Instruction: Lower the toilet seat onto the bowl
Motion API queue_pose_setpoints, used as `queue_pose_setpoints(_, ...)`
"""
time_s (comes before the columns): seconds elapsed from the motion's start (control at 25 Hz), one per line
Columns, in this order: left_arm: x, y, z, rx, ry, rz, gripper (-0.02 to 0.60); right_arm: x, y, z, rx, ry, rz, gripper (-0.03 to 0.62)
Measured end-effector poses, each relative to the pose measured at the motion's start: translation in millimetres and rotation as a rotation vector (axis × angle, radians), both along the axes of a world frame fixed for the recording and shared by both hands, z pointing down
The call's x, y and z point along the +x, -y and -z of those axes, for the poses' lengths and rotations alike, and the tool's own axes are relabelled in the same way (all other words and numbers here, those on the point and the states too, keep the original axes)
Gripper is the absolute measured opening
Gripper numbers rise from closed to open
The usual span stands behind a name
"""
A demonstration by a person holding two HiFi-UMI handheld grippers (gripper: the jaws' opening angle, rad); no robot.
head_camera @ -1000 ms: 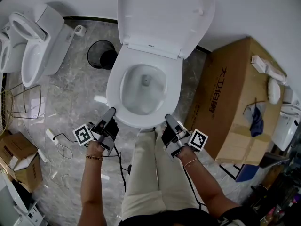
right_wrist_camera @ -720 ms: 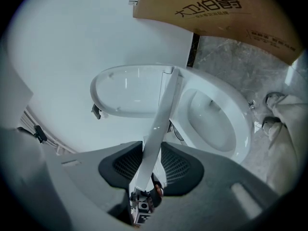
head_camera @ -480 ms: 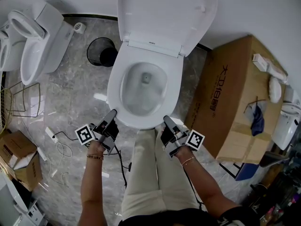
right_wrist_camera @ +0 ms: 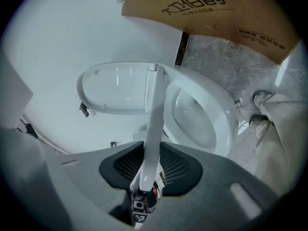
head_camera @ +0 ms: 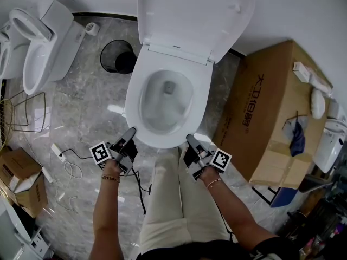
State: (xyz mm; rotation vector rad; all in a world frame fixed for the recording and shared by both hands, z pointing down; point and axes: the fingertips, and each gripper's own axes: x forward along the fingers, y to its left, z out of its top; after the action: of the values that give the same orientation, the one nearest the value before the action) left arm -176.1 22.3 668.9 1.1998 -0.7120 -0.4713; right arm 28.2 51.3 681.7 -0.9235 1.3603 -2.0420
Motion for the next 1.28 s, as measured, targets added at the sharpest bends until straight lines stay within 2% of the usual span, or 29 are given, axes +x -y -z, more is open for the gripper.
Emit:
queue_pose_setpoints(0.52,-3.4,-15.6,-37.2,-0.049,0.026,-0.004,0.091,-4.5,-14.3,-34.5,-0.028,0.012,0.038,0.101)
queue_pose_setpoints(0.76,-5.7,-20.2,-50.9,-0.031,0.021,0.000,0.091,-7.0,-18.3,-47.0,-0.020,0.008,0.044,0.101)
queue_pose_setpoints(1.28,-8.2,-30.5,-82.8,-0.055,0.047,0.011,0.094,-10.7,-26.0,-75.1,-0.005,-0.018,0.070,0.101)
